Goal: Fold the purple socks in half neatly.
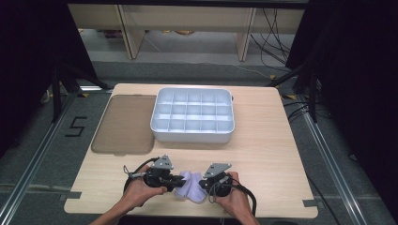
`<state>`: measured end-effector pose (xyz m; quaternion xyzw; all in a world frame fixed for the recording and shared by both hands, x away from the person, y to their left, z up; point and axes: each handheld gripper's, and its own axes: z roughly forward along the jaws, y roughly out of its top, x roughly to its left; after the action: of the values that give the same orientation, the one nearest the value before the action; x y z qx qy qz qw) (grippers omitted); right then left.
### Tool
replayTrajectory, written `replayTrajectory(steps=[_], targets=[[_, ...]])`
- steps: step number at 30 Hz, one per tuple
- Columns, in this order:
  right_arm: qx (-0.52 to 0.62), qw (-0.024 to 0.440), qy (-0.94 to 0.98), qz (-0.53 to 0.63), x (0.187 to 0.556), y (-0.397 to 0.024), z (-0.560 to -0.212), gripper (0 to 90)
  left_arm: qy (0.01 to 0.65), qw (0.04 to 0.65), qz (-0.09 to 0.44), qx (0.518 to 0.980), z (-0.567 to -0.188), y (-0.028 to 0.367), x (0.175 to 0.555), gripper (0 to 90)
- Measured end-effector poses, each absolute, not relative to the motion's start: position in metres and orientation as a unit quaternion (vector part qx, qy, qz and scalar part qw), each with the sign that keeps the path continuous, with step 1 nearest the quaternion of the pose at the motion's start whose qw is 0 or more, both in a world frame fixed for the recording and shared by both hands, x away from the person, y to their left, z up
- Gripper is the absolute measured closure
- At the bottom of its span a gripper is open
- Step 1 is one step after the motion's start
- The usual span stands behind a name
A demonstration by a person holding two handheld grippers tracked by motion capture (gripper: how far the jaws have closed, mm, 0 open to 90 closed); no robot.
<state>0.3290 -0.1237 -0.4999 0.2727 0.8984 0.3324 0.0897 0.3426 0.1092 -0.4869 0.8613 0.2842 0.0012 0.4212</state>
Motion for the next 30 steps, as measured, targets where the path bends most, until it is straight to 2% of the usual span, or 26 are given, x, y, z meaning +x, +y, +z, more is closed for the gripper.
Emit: replayTrajectory(steps=[7, 9, 13, 14, 16, 19, 22, 25, 30], targets=[[0.274, 0.092, 0.895, 0.339, 0.329, -0.126, -0.499, 88.1, 0.282, 0.420, -0.004, 0.863, -0.493, 0.101, 0.345, 79.0], [0.295, 0.087, 0.886, 0.347, 0.330, -0.133, -0.492, 87.6, 0.278, 0.420, -0.002, 0.864, -0.494, 0.101, 0.344, 75.7], [0.306, 0.109, 0.870, 0.371, 0.333, -0.143, -0.485, 87.6, 0.276, 0.421, -0.014, 0.864, -0.497, 0.099, 0.344, 68.7], [0.302, 0.102, 0.874, 0.367, 0.333, -0.145, -0.482, 87.7, 0.276, 0.421, -0.014, 0.864, -0.497, 0.099, 0.344, 64.9], [0.304, 0.105, 0.872, 0.369, 0.333, -0.146, -0.481, 87.6, 0.270, 0.424, -0.009, 0.865, -0.497, 0.099, 0.343, 62.8], [0.299, 0.101, 0.874, 0.369, 0.333, -0.147, -0.481, 87.5, 0.271, 0.442, -0.024, 0.855, -0.492, 0.103, 0.343, 55.0], [0.300, 0.111, 0.869, 0.378, 0.333, -0.145, -0.481, 87.1, 0.262, 0.463, -0.031, 0.846, -0.486, 0.110, 0.344, 54.5], [0.297, 0.103, 0.871, 0.377, 0.333, -0.147, -0.478, 86.5, 0.276, 0.490, -0.046, 0.825, -0.479, 0.119, 0.346, 57.8], [0.298, 0.109, 0.866, 0.388, 0.333, -0.148, -0.473, 86.5, 0.265, 0.464, -0.007, 0.845, -0.485, 0.126, 0.351, 70.4]])
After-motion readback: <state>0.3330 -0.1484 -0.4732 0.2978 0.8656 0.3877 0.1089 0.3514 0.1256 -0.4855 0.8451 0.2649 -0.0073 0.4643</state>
